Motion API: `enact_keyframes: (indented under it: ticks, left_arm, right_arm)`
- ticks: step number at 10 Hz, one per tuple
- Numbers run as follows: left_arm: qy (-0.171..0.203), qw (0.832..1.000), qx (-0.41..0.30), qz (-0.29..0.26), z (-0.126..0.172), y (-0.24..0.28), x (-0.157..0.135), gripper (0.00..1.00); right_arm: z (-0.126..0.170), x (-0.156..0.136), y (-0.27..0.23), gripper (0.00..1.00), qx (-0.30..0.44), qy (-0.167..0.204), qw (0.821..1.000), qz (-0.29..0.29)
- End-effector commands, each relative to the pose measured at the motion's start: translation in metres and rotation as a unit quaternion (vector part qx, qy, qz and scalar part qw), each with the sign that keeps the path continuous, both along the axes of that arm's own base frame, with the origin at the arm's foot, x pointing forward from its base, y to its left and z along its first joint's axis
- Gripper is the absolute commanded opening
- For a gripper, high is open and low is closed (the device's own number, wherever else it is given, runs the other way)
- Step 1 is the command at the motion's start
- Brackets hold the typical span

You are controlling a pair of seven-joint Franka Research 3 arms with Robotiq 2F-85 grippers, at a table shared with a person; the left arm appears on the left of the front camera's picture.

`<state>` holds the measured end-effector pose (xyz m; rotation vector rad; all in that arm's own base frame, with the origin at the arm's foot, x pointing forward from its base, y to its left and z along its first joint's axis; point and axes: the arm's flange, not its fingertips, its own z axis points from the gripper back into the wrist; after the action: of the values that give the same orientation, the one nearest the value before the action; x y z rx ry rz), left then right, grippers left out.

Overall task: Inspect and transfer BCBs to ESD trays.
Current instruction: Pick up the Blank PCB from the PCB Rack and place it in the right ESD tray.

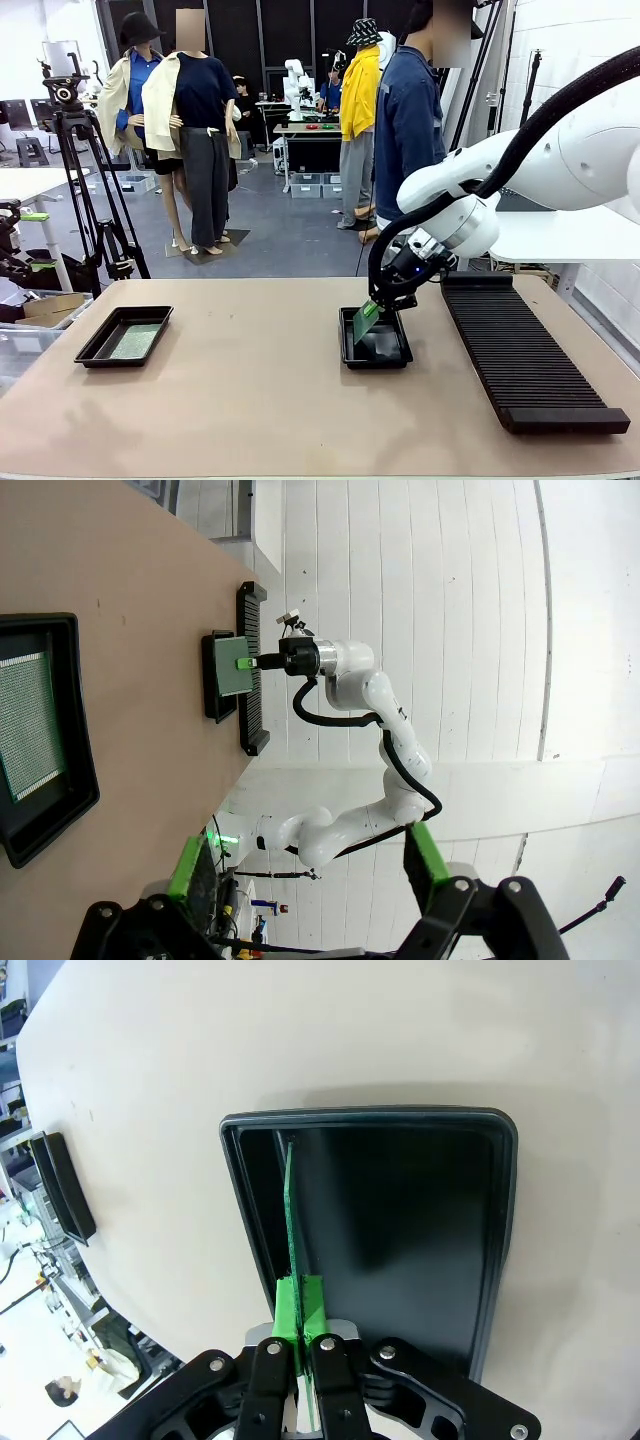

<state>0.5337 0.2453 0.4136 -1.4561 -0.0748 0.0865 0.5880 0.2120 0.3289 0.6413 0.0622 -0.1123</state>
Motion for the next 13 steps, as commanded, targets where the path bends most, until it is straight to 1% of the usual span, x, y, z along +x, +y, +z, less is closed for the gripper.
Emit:
enact_keyframes:
  ticks: [1,6,7,8,12,13]
  left_arm:
    - [-0.001,1.000,0.002,0.004,0.0018,-0.0011,-0.0014,1.00]
    - [-0.001,1.000,0.002,0.004,0.0018,-0.0011,-0.0014,1.00]
    - [-0.001,1.000,0.002,0.004,0.0018,-0.0011,-0.0014,1.00]
    - [-0.001,1.000,0.002,0.004,0.0018,-0.0011,-0.0014,1.00]
    - [-0.001,1.000,0.002,0.004,0.0018,-0.0011,-0.0014,1.00]
    - [-0.001,1.000,0.002,0.004,0.0018,-0.0011,-0.0014,1.00]
  right_arm:
    - [0.0014,-0.0005,0.0008,0.00,0.000,-0.001,1.000,0.000]
    - [0.0014,-0.0005,0.0008,0.00,0.000,-0.001,1.000,0.000]
    - [0.0001,0.0000,0.0000,0.02,0.000,0.000,1.000,0.000]
    - [-0.0011,0.0015,0.0013,0.08,-0.005,0.005,1.000,0.004]
    - [-0.0009,-0.0026,0.0029,0.55,-0.018,-0.004,1.000,0.017]
    - [0.0008,-0.0050,0.0031,0.69,-0.021,-0.005,1.000,0.022]
